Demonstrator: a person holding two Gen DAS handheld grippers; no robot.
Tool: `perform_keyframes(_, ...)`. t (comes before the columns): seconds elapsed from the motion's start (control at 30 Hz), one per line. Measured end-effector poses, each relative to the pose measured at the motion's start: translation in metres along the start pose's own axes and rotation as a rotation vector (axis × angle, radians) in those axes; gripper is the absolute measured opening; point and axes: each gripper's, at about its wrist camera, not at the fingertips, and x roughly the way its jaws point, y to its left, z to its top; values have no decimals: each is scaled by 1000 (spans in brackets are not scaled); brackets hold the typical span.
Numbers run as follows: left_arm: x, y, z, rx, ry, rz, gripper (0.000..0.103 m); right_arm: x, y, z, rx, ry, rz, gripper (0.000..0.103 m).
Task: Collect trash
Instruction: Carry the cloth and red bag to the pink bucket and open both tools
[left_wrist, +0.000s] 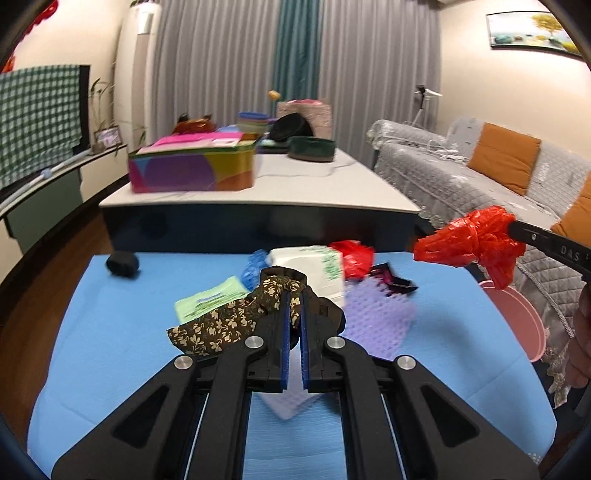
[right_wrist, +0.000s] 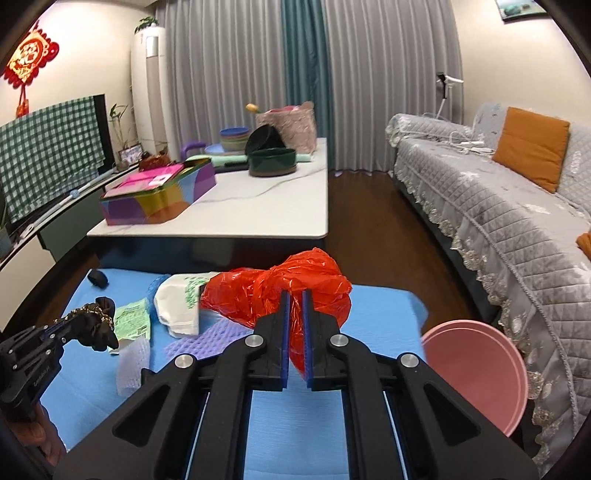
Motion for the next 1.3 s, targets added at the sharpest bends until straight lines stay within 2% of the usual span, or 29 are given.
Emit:
perform_keyframes(0.77, 1, -95, 13, 91, -19, -145, 4, -46, -82, -12, 56, -42, -147, 7)
perform_keyframes(1.3, 13, -195, 18, 185, 15, -322, 4, -70, -168, -11, 134, -41, -250, 7)
